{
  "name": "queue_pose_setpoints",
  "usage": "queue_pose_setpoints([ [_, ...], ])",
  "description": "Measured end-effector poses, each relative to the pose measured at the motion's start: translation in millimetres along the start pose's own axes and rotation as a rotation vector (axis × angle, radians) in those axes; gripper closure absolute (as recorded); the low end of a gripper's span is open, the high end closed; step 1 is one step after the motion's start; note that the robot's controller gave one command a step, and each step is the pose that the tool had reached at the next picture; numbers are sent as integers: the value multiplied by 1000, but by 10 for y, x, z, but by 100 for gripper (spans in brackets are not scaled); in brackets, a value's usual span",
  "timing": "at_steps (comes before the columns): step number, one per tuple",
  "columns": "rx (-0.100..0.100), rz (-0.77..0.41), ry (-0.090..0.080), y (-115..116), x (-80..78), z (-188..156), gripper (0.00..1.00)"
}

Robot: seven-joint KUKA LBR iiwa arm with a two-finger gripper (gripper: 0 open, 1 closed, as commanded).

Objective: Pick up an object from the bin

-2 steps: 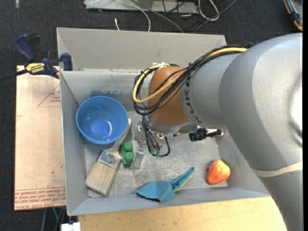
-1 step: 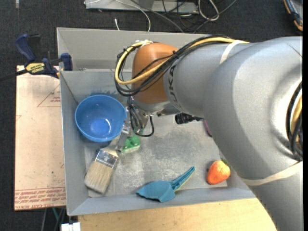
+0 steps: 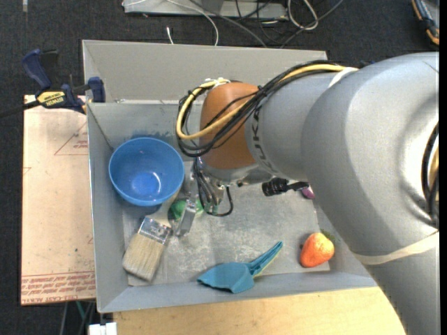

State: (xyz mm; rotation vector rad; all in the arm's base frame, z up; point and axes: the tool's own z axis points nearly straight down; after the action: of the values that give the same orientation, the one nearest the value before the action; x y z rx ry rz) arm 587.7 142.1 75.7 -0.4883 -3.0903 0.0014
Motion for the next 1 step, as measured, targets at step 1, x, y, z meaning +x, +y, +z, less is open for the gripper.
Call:
queue_pose_setpoints([
  [1,-11,54,-18,-240,-512,17,100],
])
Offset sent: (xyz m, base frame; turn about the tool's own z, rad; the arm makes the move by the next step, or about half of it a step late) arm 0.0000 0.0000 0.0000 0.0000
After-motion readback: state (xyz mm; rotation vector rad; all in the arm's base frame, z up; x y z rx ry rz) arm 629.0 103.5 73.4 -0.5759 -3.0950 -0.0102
